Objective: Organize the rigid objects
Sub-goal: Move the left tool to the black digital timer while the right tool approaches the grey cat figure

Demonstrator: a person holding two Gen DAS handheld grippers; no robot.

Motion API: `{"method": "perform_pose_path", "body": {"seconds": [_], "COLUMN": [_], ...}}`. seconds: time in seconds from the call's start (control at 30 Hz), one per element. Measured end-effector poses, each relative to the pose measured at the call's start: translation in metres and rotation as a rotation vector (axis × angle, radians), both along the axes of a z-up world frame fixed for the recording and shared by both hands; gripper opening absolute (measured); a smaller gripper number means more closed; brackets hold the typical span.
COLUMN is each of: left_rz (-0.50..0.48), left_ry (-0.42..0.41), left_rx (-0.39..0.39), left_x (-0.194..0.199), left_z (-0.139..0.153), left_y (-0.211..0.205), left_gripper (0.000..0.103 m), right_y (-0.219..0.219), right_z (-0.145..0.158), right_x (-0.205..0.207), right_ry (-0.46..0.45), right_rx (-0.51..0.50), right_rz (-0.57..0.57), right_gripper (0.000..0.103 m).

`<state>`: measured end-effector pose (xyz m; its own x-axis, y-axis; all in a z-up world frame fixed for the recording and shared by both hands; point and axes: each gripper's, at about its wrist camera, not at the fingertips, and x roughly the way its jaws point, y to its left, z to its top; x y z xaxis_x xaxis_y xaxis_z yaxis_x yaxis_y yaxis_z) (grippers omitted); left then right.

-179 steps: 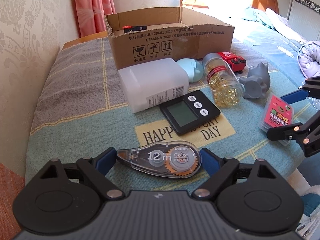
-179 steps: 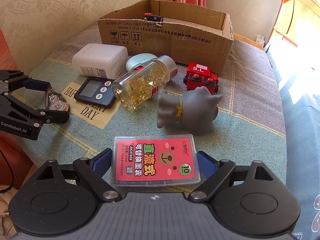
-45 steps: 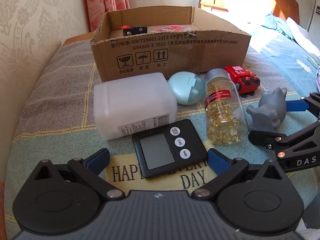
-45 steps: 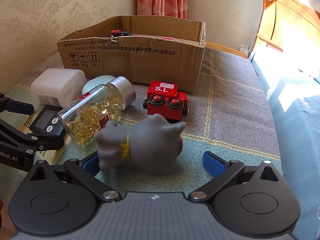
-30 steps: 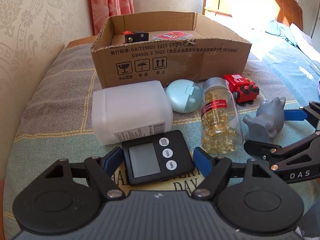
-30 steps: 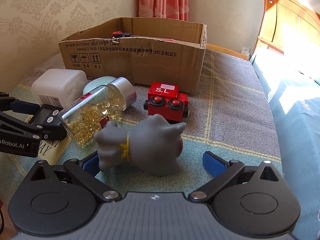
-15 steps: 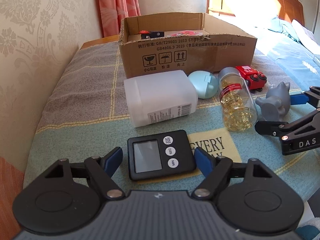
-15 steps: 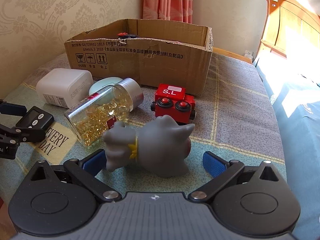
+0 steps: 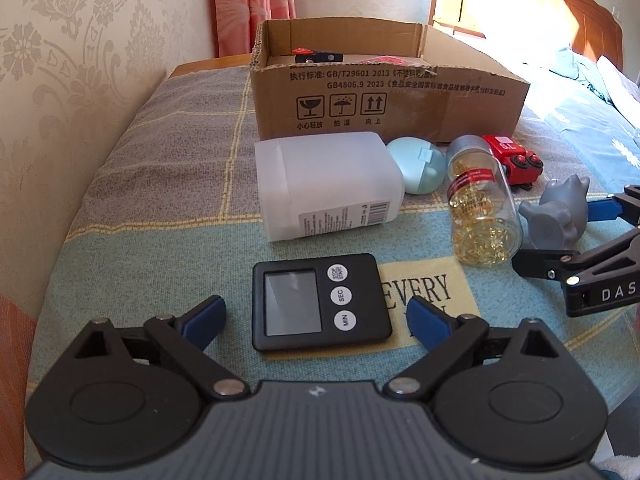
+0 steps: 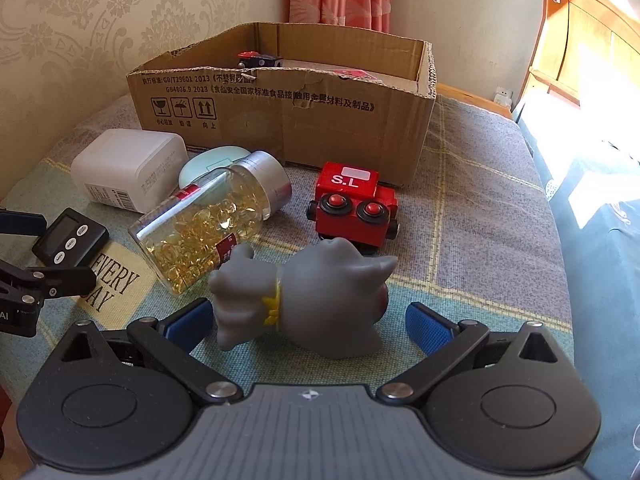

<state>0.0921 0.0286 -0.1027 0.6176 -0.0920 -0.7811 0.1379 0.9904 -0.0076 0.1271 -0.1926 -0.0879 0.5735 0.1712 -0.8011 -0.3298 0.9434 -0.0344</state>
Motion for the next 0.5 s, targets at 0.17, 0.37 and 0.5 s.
{"method": "perform_pose_path", "body": {"seconds": [0.17,0.37,0.5], "left_rz": [0.010,0.020,0.026], "left_ry": [0.004,0.009,0.009], "left_rx": [0.000,0.001,-0.003], "left_x": [0.0003,0.0004,0.0007], "left_z": [-0.0005,-0.0006,-0.0004], "left_y": [-0.0017,-0.0043,-0.0067], "left_gripper": [0.098,0.098,0.098], "right_y": [0.0017,0.0031,0.0017], "right_z": [0.0020,0.0021,0.0024], "right_x": [0.0065,0.0084,0.0078], "right_ry": [0.041,0.056,0.060], "right_rx": [-0.015,-0.023,-0.022], "right_rz": [0.003,0.013,0.033], "right_gripper": [0.103,0.103,0.103]}}
